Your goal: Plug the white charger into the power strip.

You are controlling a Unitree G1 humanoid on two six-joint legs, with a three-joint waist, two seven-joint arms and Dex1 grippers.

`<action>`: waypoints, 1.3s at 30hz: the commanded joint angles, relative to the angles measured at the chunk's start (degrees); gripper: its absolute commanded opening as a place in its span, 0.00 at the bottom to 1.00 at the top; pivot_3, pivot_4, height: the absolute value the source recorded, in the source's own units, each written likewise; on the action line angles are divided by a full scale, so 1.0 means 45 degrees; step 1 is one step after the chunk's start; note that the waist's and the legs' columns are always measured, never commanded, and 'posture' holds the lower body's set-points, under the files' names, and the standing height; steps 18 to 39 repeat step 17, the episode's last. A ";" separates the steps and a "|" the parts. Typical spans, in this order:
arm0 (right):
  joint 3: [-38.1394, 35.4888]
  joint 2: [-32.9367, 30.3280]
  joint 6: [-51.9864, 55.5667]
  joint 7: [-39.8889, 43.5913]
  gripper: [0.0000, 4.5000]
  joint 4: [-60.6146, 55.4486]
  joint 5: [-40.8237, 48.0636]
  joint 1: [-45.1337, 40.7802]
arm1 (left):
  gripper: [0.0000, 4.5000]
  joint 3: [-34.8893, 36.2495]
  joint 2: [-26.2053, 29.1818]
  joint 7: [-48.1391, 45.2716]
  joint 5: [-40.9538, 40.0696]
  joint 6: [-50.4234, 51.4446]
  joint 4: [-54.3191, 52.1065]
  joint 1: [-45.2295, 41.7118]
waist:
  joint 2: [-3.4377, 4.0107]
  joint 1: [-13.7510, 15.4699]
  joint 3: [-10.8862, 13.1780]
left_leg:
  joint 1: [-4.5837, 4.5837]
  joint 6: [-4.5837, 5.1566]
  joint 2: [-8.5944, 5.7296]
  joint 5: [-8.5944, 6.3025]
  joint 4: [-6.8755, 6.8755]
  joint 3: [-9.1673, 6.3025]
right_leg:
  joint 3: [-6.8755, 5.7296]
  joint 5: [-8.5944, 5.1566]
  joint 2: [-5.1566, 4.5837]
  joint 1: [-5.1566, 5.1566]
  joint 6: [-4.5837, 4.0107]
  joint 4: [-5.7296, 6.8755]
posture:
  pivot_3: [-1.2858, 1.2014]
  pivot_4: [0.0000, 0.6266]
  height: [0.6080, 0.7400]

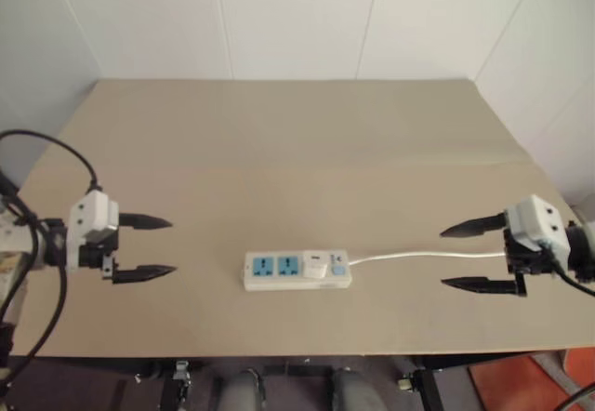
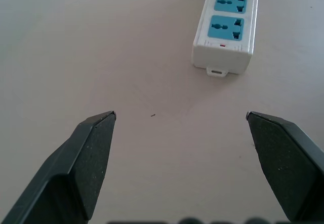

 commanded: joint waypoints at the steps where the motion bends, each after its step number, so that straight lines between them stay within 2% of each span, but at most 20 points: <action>1: -0.0869 -0.0188 0.0277 -0.0222 0.99 -0.0718 0.0410 0.0214 | 1.00 -0.0117 0.0081 -0.0168 -0.0023 -0.0177 0.0040 -0.0602 | -0.0002 0.0008 0.0001 | 0.0001 0.0000 0.0001 0.0000 0.0004 -0.0001 | 0.0000 0.0000 0.0003 0.0001 0.0000 0.0005 | 0.52 0.24 1.00; 12: -0.1509 -0.0077 0.0454 -0.0509 0.99 -0.1500 0.0543 0.0831 | 1.00 -0.1038 -0.0499 -0.0238 0.0340 -0.0439 0.0467 -0.1917 | -0.0002 0.0030 0.0001 | 0.0002 0.0000 -0.0002 0.0000 0.0050 -0.0005 | 0.0000 0.0000 0.0005 0.0014 0.0003 0.0029 | 0.52 0.24 1.00; 17: -0.0590 0.0296 0.0109 -0.0921 0.99 -0.1174 0.0244 -0.0211 | 1.00 -0.0977 -0.0540 -0.0492 -0.0102 -0.0096 0.0194 -0.2047 | -0.0003 -0.0047 0.0001 | 0.0007 0.0000 0.0000 0.0000 0.0074 -0.0009 | 0.0005 0.0001 0.0009 0.0015 0.0003 0.0055 | 0.52 0.24 1.00; 39: -0.0590 0.0296 0.0109 -0.0921 0.99 -0.1174 0.0244 -0.0211 | 1.00 -0.0977 -0.0540 -0.0492 -0.0102 -0.0096 0.0194 -0.2047 | -0.0003 -0.0047 0.0001 | 0.0007 0.0000 0.0000 0.0000 0.0074 -0.0009 | 0.0005 0.0001 0.0009 0.0015 0.0003 0.0055 | 0.52 0.24 1.00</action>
